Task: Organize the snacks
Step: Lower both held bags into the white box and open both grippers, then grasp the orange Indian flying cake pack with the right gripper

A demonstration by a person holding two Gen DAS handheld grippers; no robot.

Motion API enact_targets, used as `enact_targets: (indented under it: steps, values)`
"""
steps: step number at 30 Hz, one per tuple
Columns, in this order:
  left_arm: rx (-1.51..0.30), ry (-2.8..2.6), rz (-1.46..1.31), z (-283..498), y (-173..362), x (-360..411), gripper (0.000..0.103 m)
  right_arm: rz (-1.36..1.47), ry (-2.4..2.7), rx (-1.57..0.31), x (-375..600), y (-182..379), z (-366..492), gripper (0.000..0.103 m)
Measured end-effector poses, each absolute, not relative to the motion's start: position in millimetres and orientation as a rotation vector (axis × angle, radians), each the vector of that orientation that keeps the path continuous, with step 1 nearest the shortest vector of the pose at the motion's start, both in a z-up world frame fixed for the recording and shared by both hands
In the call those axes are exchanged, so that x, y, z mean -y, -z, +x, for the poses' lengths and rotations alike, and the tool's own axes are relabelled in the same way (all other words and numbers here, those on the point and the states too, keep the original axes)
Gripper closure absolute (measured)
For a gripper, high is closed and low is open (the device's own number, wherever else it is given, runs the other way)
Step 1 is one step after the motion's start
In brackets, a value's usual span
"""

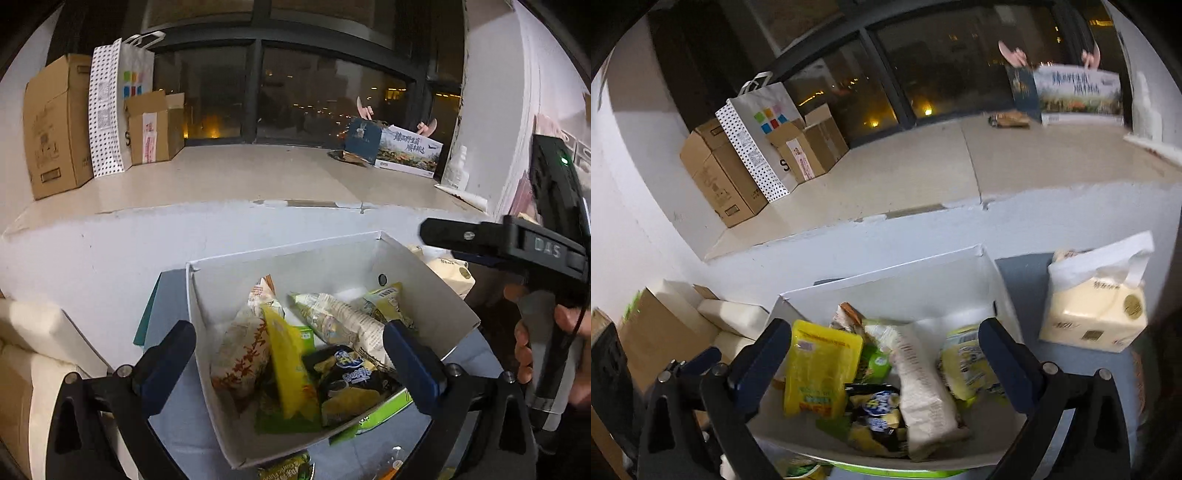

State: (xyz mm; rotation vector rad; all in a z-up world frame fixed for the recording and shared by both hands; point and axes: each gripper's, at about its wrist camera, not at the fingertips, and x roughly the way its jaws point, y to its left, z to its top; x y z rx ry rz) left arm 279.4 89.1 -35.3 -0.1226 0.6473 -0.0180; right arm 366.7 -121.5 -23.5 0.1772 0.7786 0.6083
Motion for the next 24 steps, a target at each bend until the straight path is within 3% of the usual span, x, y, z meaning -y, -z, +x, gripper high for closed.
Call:
enact_targets:
  steps: [15,24]
  values:
    - [-0.658,0.148,-0.169,207.4,31.9,-82.0,0.000,0.061,-0.673,-0.644,142.3,3.1,285.0,0.000]
    - [-0.672,0.149,-0.203,139.2,58.9,-75.1,0.000,-0.081,-0.702,-0.784,159.5,60.3,195.6,0.000]
